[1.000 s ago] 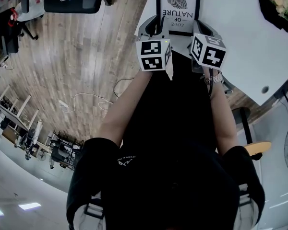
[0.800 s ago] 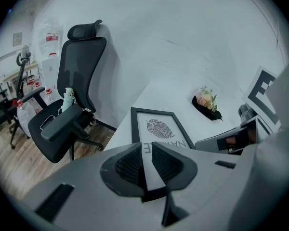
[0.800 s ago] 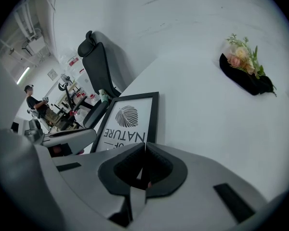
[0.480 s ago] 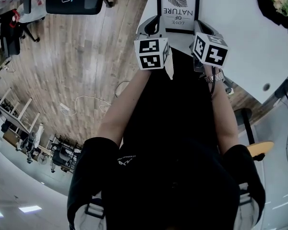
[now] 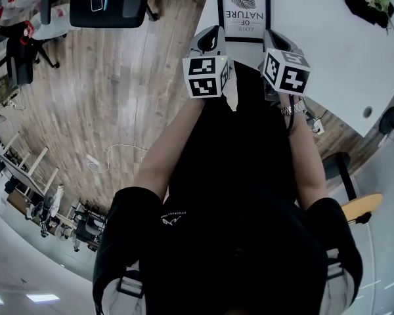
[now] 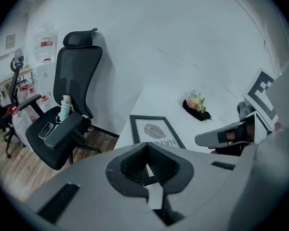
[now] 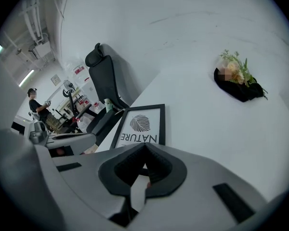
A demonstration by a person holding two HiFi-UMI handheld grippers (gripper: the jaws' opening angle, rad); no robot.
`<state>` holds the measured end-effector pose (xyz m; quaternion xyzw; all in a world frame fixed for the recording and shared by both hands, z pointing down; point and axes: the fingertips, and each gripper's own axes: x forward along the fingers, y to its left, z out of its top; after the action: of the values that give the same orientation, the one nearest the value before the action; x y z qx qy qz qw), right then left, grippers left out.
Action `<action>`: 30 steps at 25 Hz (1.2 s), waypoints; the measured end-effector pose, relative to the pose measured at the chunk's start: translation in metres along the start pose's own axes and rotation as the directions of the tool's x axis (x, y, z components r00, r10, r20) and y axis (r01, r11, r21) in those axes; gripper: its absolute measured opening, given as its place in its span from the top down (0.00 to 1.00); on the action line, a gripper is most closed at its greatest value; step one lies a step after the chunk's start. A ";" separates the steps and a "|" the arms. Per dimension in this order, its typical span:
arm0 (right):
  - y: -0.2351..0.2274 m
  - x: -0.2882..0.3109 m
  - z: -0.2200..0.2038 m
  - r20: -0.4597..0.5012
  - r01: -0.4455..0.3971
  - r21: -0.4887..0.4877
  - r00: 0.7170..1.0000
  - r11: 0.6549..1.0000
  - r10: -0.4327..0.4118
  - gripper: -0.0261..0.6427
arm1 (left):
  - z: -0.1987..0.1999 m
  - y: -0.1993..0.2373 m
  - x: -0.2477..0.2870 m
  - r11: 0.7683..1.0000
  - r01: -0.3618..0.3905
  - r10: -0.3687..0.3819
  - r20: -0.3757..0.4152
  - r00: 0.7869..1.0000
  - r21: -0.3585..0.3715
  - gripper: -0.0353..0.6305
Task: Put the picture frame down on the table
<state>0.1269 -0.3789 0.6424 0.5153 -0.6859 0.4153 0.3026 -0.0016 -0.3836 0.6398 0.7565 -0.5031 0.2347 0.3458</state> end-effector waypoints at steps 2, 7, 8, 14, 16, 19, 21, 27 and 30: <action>0.004 -0.008 0.000 0.020 0.004 0.005 1.000 1.000 -0.004 0.96 | 0.002 -0.001 -0.007 1.000 0.007 -0.007 0.012 1.000 0.006 0.94; 0.020 -0.026 -0.005 0.063 0.010 0.011 0.998 1.000 -0.011 0.96 | 0.004 -0.002 -0.029 1.000 0.026 -0.027 0.040 0.999 0.012 0.94; 0.024 -0.029 -0.006 0.070 0.010 0.009 0.997 1.000 -0.011 0.96 | 0.003 -0.002 -0.033 0.999 0.031 -0.032 0.043 0.999 0.017 0.94; 0.045 -0.045 -0.021 0.107 0.027 0.005 0.994 1.000 -0.028 0.96 | -0.007 0.005 -0.058 0.998 0.047 -0.049 0.049 0.998 0.046 0.94; 0.050 -0.050 -0.025 0.119 0.033 0.011 0.992 0.999 -0.034 0.96 | -0.012 0.008 -0.066 0.997 0.050 -0.052 0.049 0.997 0.054 0.94; 0.060 -0.056 -0.032 0.132 0.039 0.018 0.990 0.999 -0.041 0.96 | -0.020 0.011 -0.078 0.996 0.056 -0.059 0.045 0.997 0.069 0.94; 0.067 -0.060 -0.038 0.141 0.041 0.019 0.989 0.999 -0.043 0.96 | -0.025 0.014 -0.085 0.995 0.061 -0.065 0.043 0.997 0.078 0.94; 0.089 -0.067 -0.051 0.169 0.050 0.026 0.984 0.998 -0.054 0.96 | -0.034 0.021 -0.106 0.991 0.083 -0.089 0.051 0.995 0.109 0.94; 0.100 -0.072 -0.055 0.182 0.053 0.019 0.982 0.998 -0.055 0.96 | -0.037 0.025 -0.117 0.989 0.086 -0.094 0.061 0.994 0.116 0.94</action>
<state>0.0507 -0.2848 0.5819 0.5716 -0.6935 0.3629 0.2460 -0.0694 -0.2916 0.5888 0.8042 -0.4654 0.2219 0.2957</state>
